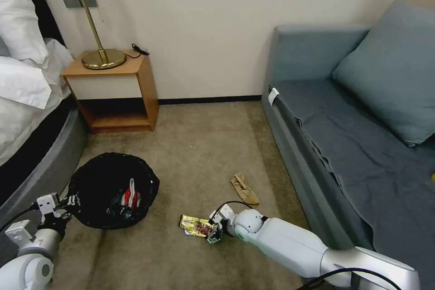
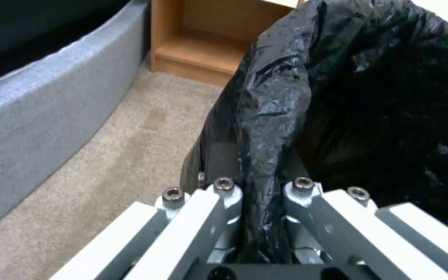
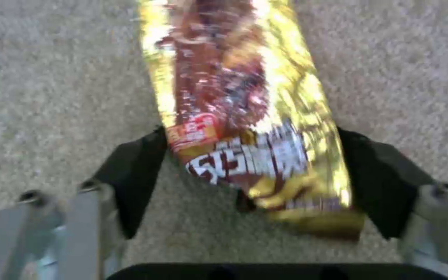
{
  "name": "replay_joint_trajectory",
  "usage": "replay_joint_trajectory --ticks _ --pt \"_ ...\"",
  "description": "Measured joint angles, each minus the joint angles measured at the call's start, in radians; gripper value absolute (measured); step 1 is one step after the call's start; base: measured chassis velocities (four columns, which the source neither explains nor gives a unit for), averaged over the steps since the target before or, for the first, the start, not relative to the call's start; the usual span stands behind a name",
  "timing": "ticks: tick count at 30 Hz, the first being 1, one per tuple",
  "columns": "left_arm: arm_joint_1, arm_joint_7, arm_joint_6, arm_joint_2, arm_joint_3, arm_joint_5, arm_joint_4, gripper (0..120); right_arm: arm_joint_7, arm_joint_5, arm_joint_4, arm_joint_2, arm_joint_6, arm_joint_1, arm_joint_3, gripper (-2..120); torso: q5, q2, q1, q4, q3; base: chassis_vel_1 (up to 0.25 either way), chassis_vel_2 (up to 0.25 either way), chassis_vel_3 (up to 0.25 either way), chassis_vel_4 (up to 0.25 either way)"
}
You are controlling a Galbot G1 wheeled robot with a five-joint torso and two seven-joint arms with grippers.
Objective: Pick up the trash bin, then pick up the garbage on the floor and place it into the trash bin.
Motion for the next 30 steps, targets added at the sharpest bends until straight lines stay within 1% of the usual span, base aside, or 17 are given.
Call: replay_joint_trajectory --ticks 1,2,3,5,6,7,9,10,11,12,13,15,17,18,20,27,30 --pt "0.0 0.0 0.0 0.0 0.0 0.0 0.0 4 0.004 0.0 0.0 0.0 0.003 -0.001 -0.002 70 0.0002 0.0 0.0 0.0 0.0 0.0 0.0 0.0 0.0" --pt "0.0 0.0 0.0 0.0 0.0 0.0 0.0 4 0.007 0.0 0.0 0.0 0.006 -0.001 -0.002 64 0.0005 0.0 0.0 0.0002 0.0 0.0 0.0 0.0 0.0" --pt "0.0 0.0 0.0 0.0 0.0 0.0 0.0 4 0.007 0.0 0.0 0.0 0.006 -0.001 -0.002 64 0.0005 0.0 0.0 0.0002 0.0 0.0 0.0 0.0 0.0" --pt "0.0 0.001 -0.001 -0.001 0.0 0.0 0.0 4 0.011 0.001 0.001 0.0 0.011 -0.001 -0.004 54 0.0004 0.0 0.0 0.0003 0.0 0.0 0.0 0.0 0.0" --pt "0.0 0.001 -0.001 -0.001 0.0 0.0 0.0 4 0.013 0.001 0.002 0.0 0.014 -0.002 -0.005 53 0.0004 0.0 0.0 0.0003 0.0 0.0 0.0 0.0 0.0" --pt "0.0 0.001 -0.001 -0.001 0.0 0.0 0.0 4 0.016 0.001 0.002 0.0 0.019 -0.002 -0.008 45 0.0005 0.0 0.0 0.0004 0.0 0.0 0.0 0.0 0.0" --pt "0.0 0.001 -0.001 -0.001 0.0 0.0 0.0 4 0.017 0.002 0.002 0.001 0.021 -0.003 -0.009 44 0.0006 0.0 0.0 0.0004 0.0 0.0 0.0 0.0 0.0" --pt "0.0 0.001 -0.001 -0.001 0.0 0.001 0.0 4 0.018 0.002 0.002 0.001 0.028 -0.004 -0.011 36 0.0007 0.0 0.0 0.0005 0.0 0.0 0.0 0.0 0.0" --pt "0.0 0.001 -0.001 -0.001 0.0 0.001 -0.001 4 0.019 0.003 0.002 0.001 0.028 -0.004 -0.012 34 0.0007 0.0 0.0 0.0006 0.0 0.0 0.0 0.0 0.0" --pt "0.0 0.001 -0.001 -0.001 0.0 0.001 -0.001 4 0.02 0.003 0.004 0.0 0.029 -0.004 -0.013 28 0.0008 0.0 0.0 0.0007 0.0 0.0 0.0 0.0 0.0" --pt "0.0 0.001 -0.001 -0.001 0.0 0.001 -0.001 4 0.02 0.003 0.004 0.0 0.029 -0.004 -0.013 28 0.0008 0.0 0.0 0.0007 0.0 0.0 0.0 0.0 0.0" --pt "0.0 0.001 -0.001 -0.001 0.0 0.002 -0.001 4 0.029 0.003 0.004 -0.001 0.03 -0.004 -0.015 21 0.0009 0.0 0.0 0.0008 0.0 0.0 0.0 0.0 0.0" --pt "-0.001 0.001 -0.002 -0.002 0.0 0.003 -0.002 4 0.038 0.003 0.005 -0.003 0.032 -0.005 -0.015 11 0.0008 0.0 0.0 0.0008 0.0 0.0 0.0 0.0 0.0" --pt "-0.001 0.001 -0.002 -0.002 0.0 0.003 -0.002 4 0.038 0.003 0.005 -0.003 0.032 -0.005 -0.015 11 0.0008 0.0 0.0 0.0008 0.0 0.0 0.0 0.0 0.0" --pt "-0.001 0.001 -0.002 -0.003 0.0 0.003 -0.003 4 0.049 0.004 0.009 -0.006 0.032 -0.005 -0.015 1 0.0008 0.0 0.0 0.0007 0.0 0.0 0.0 0.0 0.0" --pt "-0.007 0.002 -0.002 -0.007 0.011 0.012 -0.003 4 0.089 0.031 0.07 -0.037 0.025 0.001 0.018 0 0.0003 0.0 0.0 0.0002 0.0 0.0 0.0 0.0 0.0" --pt "-0.012 0.002 0.001 -0.008 0.024 0.015 -0.007 4 0.134 0.068 0.163 -0.072 0.005 0.013 0.078 0 0.0003 0.0 0.0 0.0003 0.0 0.0 0.0 0.0 0.0"
